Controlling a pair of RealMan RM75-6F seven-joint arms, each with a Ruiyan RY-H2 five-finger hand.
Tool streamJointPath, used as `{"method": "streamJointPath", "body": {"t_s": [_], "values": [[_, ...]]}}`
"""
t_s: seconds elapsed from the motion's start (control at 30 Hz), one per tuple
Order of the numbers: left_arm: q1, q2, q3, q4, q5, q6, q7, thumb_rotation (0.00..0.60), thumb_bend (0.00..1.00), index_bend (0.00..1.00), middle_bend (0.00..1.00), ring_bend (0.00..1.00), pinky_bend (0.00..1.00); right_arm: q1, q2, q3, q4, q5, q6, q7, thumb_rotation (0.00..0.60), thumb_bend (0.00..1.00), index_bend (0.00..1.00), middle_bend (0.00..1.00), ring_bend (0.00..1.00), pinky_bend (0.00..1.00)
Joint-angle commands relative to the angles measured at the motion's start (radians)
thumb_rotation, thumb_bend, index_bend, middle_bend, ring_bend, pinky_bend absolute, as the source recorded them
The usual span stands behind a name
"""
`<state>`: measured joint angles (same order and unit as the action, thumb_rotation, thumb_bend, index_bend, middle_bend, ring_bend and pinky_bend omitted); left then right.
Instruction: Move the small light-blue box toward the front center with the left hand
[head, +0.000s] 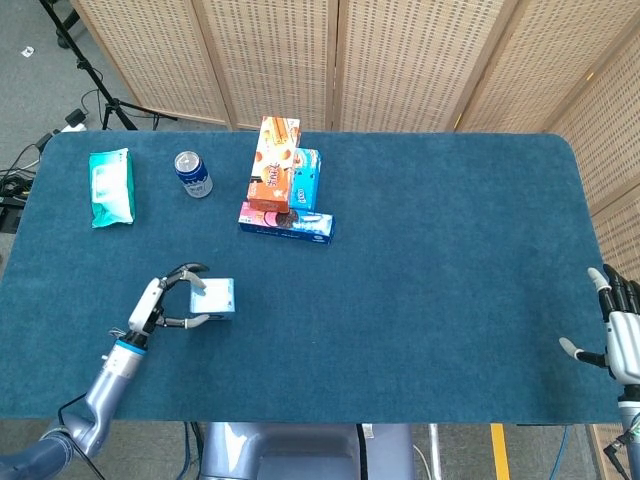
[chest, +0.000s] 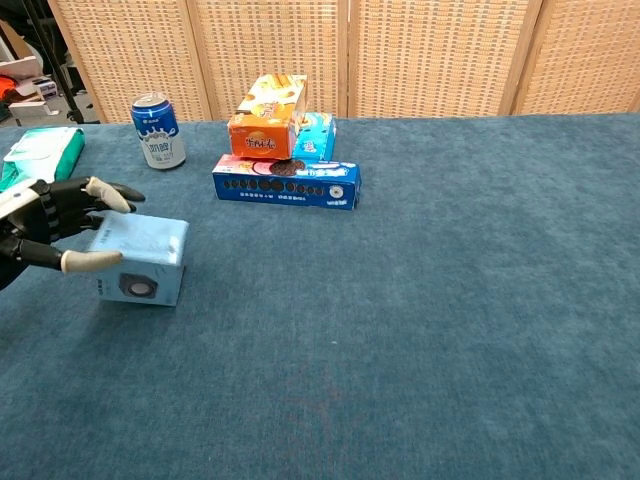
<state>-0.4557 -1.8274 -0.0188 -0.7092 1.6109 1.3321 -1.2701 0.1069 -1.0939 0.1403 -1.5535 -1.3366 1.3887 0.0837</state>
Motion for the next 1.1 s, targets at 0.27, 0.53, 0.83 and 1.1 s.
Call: {"method": "streamJointPath", "body": {"t_s": [0.27, 0.53, 0.83, 1.1], "values": [[0.031, 0.108, 0.039, -0.095, 0.015, 0.037, 0.151, 0.600, 0.00, 0.18, 0.00, 0.00, 0.00, -0.003, 0.002, -0.003, -0.008, -0.006, 0.005, -0.001, 0.600, 0.00, 0.00, 0.00, 0.00, 0.00], [0.046, 0.344, 0.018, -0.531, -0.020, 0.048, 0.568, 0.600, 0.00, 0.14, 0.00, 0.00, 0.00, -0.008, 0.006, -0.006, -0.022, -0.020, 0.020, -0.006, 0.600, 0.00, 0.00, 0.00, 0.00, 0.00], [-0.031, 0.409, -0.142, -0.972, -0.480, -0.218, 1.033, 0.600, 0.00, 0.14, 0.00, 0.00, 0.00, -0.007, 0.006, -0.007, -0.018, -0.020, 0.016, -0.005, 0.600, 0.00, 0.00, 0.00, 0.00, 0.00], [-0.118, 0.363, -0.210, -1.043, -0.740, -0.267, 1.299, 0.600, 0.00, 0.14, 0.00, 0.00, 0.00, -0.006, 0.005, -0.005, -0.015, -0.018, 0.016, -0.005, 0.600, 0.00, 0.00, 0.00, 0.00, 0.00]]}}
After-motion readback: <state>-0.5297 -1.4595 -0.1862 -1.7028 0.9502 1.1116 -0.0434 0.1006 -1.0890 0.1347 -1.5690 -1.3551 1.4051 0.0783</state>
